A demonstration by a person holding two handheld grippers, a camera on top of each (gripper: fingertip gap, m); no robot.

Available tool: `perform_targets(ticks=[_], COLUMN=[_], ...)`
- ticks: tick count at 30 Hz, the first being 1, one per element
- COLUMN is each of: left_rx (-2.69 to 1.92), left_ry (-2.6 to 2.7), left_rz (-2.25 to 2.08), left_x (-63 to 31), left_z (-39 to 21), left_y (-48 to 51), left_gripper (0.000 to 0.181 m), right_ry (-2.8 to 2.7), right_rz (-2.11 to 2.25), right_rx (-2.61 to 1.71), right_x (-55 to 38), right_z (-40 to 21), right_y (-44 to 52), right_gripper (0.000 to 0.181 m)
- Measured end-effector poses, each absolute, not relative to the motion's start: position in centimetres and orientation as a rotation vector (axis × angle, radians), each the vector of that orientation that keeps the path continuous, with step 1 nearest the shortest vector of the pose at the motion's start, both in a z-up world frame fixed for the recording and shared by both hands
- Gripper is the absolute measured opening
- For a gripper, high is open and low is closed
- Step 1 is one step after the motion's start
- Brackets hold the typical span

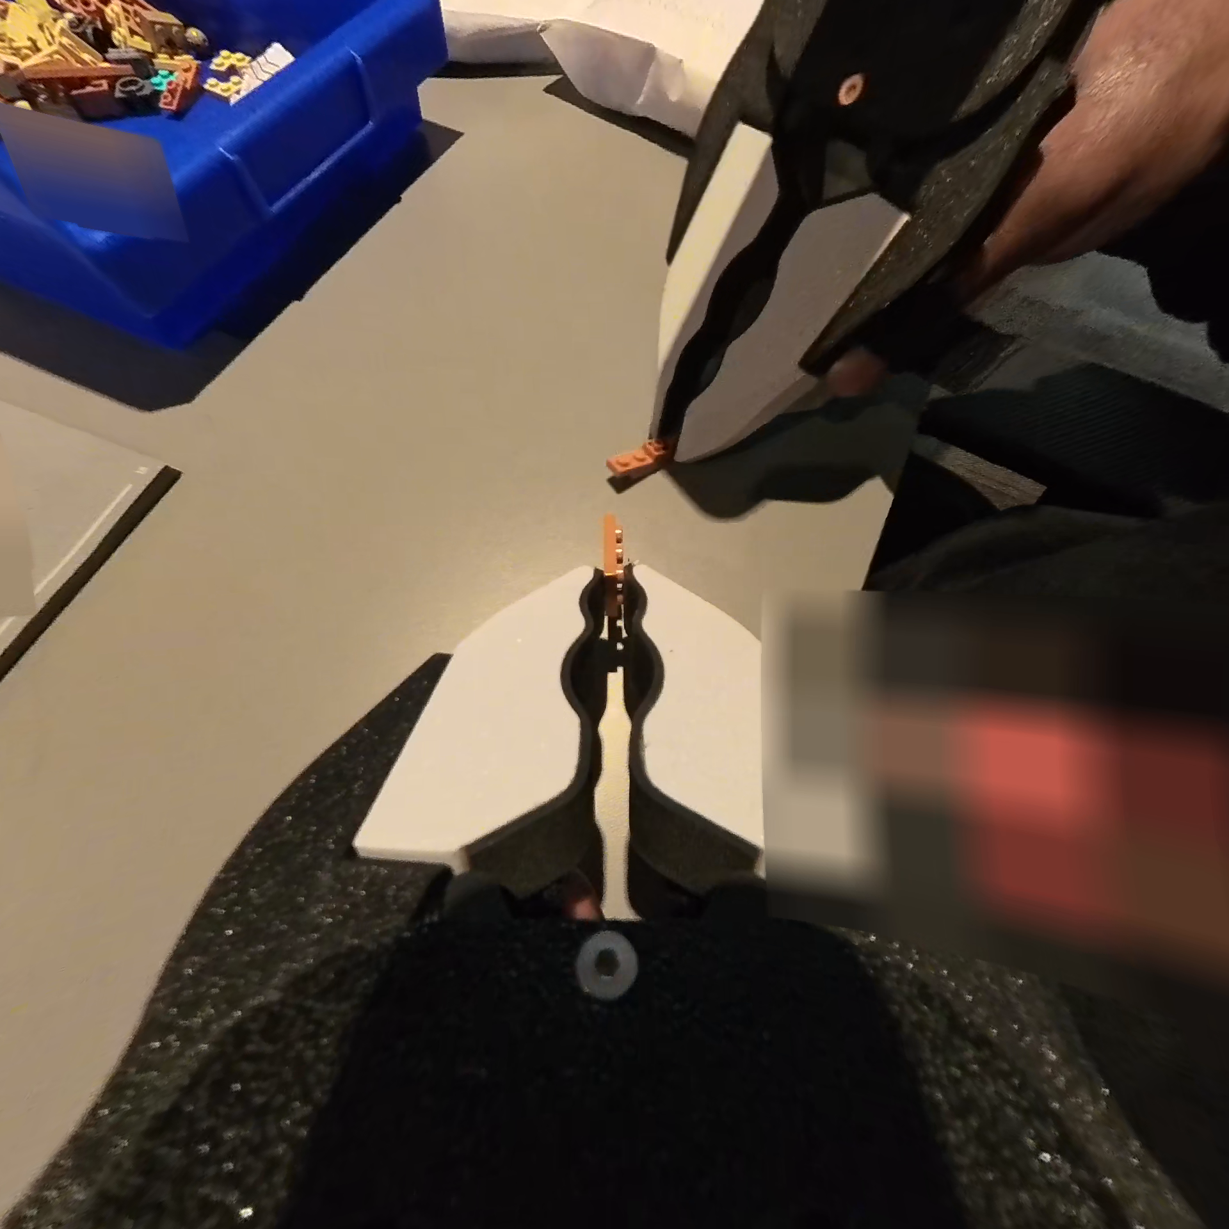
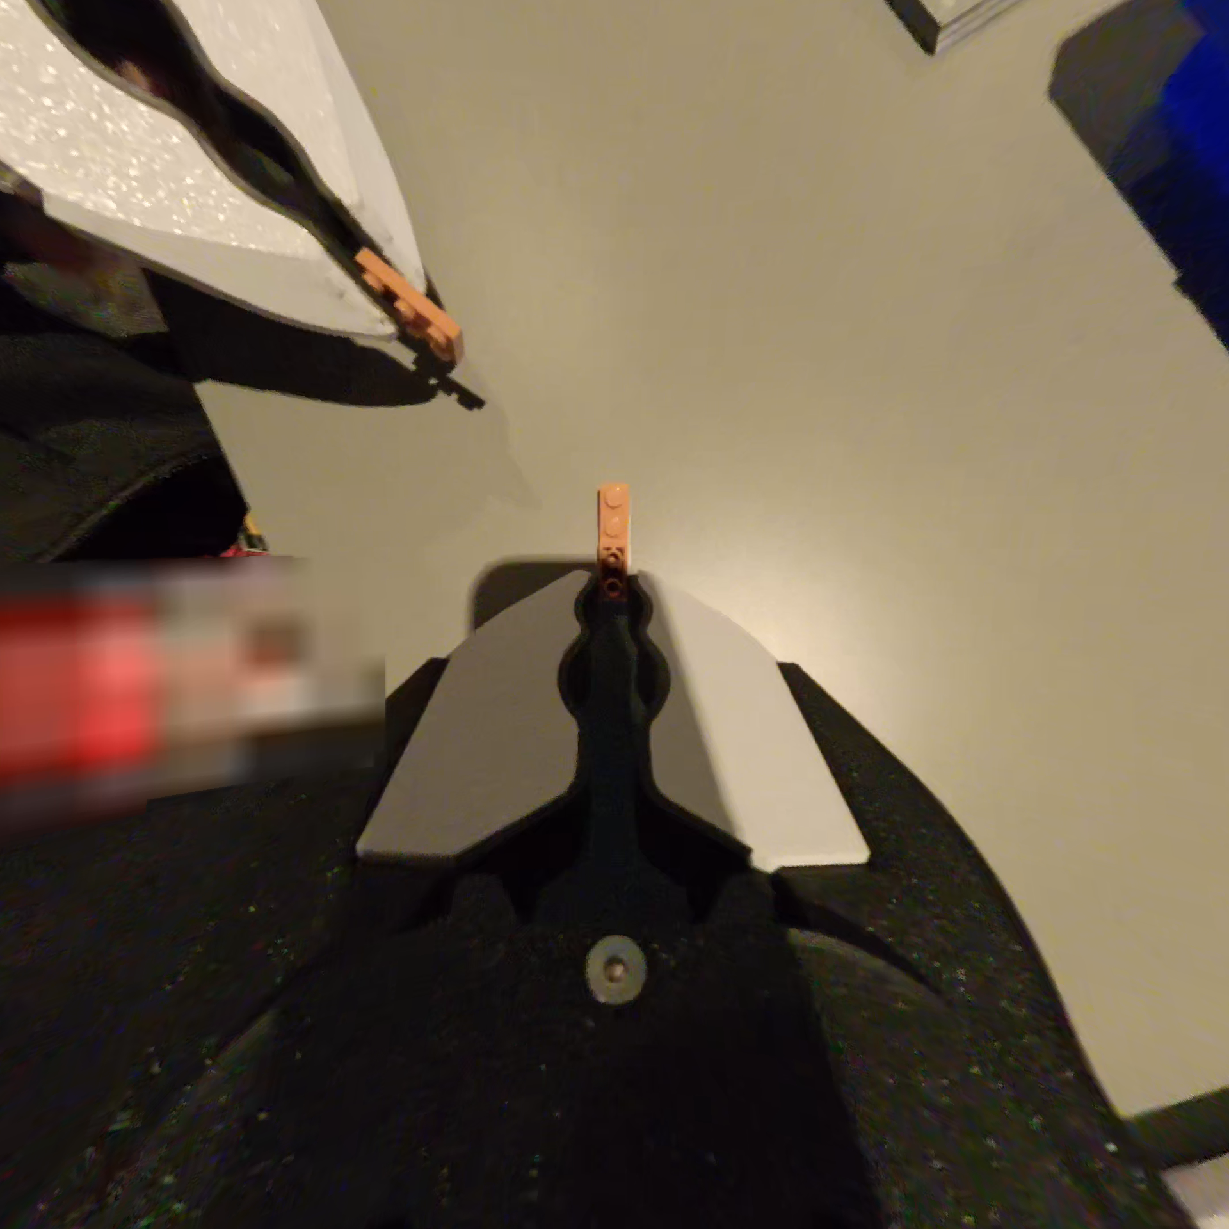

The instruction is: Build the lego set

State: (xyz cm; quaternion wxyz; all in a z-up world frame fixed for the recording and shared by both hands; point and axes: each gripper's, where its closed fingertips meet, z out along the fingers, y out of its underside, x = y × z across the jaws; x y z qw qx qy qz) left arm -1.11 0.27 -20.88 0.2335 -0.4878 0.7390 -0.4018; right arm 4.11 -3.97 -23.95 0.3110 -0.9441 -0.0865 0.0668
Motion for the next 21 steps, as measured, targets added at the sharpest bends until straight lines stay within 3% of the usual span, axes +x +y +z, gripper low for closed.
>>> perform_targets(ticks=[1, 8, 11, 21], left_rx=[-1.34, -1.338, -1.332, -1.332], left_ry=[2.028, 2.016, 2.015, 1.998], left_rz=[-1.102, -1.043, -1.008, -1.003], left_x=[-1.1, -1.1, -1.1, -1.2], left_z=[-20.9, -21.0, -21.1, -20.7], left_y=[0.3, 1.1, 1.4, 1.9], left_gripper=[0.004, 0.004, 0.004, 0.004], right_ry=[-0.243, -0.811, -1.072, -1.153], right_rz=[0.122, -0.821, -1.034, -0.854], right_rx=[-2.495, -2.414, -2.343, -2.39], right_x=[4.5, 7.7, 7.3, 6.4], right_z=[-23.9, -23.0, -23.4, -23.2], right_y=[-3.7, -2.3, -2.3, -3.3], right_gripper=[0.007, 0.007, 0.008, 0.019])
